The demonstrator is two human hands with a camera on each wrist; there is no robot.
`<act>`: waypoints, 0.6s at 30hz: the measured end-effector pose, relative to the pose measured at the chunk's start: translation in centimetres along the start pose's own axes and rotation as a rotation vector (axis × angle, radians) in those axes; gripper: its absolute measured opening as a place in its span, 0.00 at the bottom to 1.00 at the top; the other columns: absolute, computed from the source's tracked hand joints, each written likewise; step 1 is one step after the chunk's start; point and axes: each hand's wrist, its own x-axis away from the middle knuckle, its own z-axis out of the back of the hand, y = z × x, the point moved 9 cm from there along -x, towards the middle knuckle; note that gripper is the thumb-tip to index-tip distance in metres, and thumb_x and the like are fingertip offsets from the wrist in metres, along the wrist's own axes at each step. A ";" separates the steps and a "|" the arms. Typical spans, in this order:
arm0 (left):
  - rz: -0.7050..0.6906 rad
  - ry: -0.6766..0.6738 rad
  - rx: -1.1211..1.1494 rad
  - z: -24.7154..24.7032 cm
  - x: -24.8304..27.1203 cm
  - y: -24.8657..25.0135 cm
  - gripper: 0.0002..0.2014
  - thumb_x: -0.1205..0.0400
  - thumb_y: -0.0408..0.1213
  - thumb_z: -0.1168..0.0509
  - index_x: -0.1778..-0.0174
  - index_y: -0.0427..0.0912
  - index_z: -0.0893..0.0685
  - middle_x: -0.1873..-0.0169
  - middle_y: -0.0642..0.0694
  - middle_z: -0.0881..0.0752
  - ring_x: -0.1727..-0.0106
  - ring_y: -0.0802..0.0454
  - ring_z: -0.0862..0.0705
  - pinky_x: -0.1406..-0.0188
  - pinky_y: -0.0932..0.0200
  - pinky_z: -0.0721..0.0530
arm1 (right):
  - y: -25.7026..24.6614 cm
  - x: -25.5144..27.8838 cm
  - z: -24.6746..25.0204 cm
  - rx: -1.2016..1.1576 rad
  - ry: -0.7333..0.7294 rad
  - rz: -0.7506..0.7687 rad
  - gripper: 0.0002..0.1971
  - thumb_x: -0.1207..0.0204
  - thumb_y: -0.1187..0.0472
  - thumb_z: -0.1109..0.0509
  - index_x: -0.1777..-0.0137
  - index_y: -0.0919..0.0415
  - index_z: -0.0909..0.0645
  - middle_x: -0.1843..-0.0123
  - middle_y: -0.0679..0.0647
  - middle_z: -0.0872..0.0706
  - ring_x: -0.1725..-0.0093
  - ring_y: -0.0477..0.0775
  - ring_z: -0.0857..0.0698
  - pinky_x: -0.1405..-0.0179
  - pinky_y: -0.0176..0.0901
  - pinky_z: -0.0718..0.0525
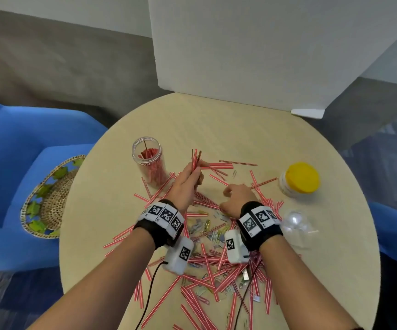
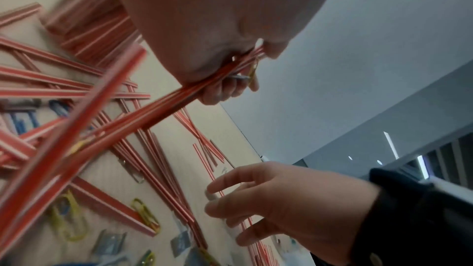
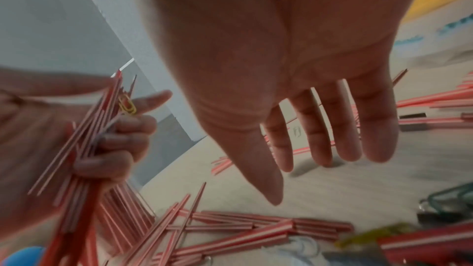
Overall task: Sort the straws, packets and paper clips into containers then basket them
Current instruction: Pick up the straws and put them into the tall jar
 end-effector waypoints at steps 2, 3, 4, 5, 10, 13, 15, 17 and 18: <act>0.022 -0.048 -0.027 -0.2 0.5 0.4 0.15 0.11 0.45 0.43 0.31 0.47 0.21 0.54 0.33 0.21 0.57 0.54 0.18 0.52 0.60 0.20 | -0.6 -0.2 -0.1 0.033 0.037 0.007 0.20 0.28 0.58 0.25 0.36 0.52 0.19 0.34 0.55 0.20 0.39 0.58 0.17 0.39 0.50 0.15; 0.024 -0.057 -0.099 0.1 0.6 0.3 0.18 0.14 0.47 0.38 0.28 0.52 0.23 0.44 0.31 0.22 0.48 0.46 0.17 0.42 0.51 0.19 | -1.1 -0.2 -0.1 0.037 0.061 0.030 0.19 0.28 0.58 0.24 0.36 0.53 0.19 0.35 0.55 0.21 0.39 0.57 0.17 0.38 0.50 0.16; 0.023 -0.060 -0.212 0.4 0.8 0.2 0.24 0.17 0.49 0.34 0.25 0.56 0.27 0.41 0.31 0.22 0.43 0.42 0.19 0.40 0.46 0.21 | -1.9 -0.1 -0.2 0.022 0.084 0.070 0.20 0.28 0.57 0.22 0.36 0.54 0.18 0.35 0.54 0.21 0.38 0.56 0.17 0.37 0.50 0.16; 0.010 -0.064 -0.319 0.8 0.9 0.0 0.31 0.22 0.50 0.32 0.22 0.60 0.31 0.43 0.34 0.22 0.46 0.42 0.19 0.43 0.48 0.20 | -2.8 0.0 -0.5 0.005 0.095 0.126 0.22 0.29 0.56 0.21 0.35 0.54 0.18 0.35 0.53 0.21 0.38 0.55 0.18 0.36 0.49 0.17; 0.065 -0.088 -0.189 1.4 1.8 -0.7 0.33 0.23 0.27 0.43 0.30 0.70 0.26 0.61 0.40 0.27 0.69 0.44 0.28 0.73 0.58 0.26 | -6.8 1.1 -2.9 0.066 0.102 0.334 0.26 0.30 0.53 0.21 0.32 0.54 0.20 0.36 0.52 0.24 0.36 0.55 0.22 0.37 0.50 0.19; 0.108 -0.040 -0.012 2.1 2.2 -1.5 0.26 0.17 0.22 0.46 0.31 0.55 0.22 0.68 0.45 0.32 0.77 0.54 0.34 0.81 0.64 0.35 | -7.4 1.4 -2.9 0.078 0.157 0.316 0.15 0.29 0.60 0.25 0.42 0.57 0.16 0.46 0.53 0.18 0.46 0.56 0.17 0.48 0.47 0.16; 0.145 0.021 -0.012 3.0 2.5 -2.0 0.21 0.15 0.24 0.46 0.32 0.51 0.21 0.69 0.43 0.28 0.77 0.55 0.34 0.81 0.64 0.35 | -7.4 1.5 -2.8 0.074 0.141 0.252 0.10 0.29 0.62 0.25 0.48 0.58 0.16 0.51 0.55 0.16 0.53 0.56 0.15 0.56 0.46 0.16; 0.171 0.073 -0.029 3.7 3.0 -2.1 0.18 0.13 0.26 0.47 0.35 0.49 0.21 0.72 0.45 0.26 0.78 0.55 0.33 0.79 0.63 0.37 | -7.5 1.5 -3.0 0.143 0.112 0.220 0.07 0.28 0.65 0.27 0.52 0.60 0.19 0.53 0.56 0.15 0.57 0.57 0.16 0.63 0.44 0.19; 0.179 0.092 -0.057 4.1 3.4 -2.0 0.16 0.13 0.28 0.47 0.36 0.49 0.20 0.75 0.48 0.28 0.79 0.56 0.33 0.78 0.62 0.37 | -7.7 1.5 -3.1 0.191 0.099 0.218 0.07 0.27 0.66 0.28 0.51 0.62 0.19 0.54 0.57 0.16 0.58 0.58 0.16 0.64 0.45 0.20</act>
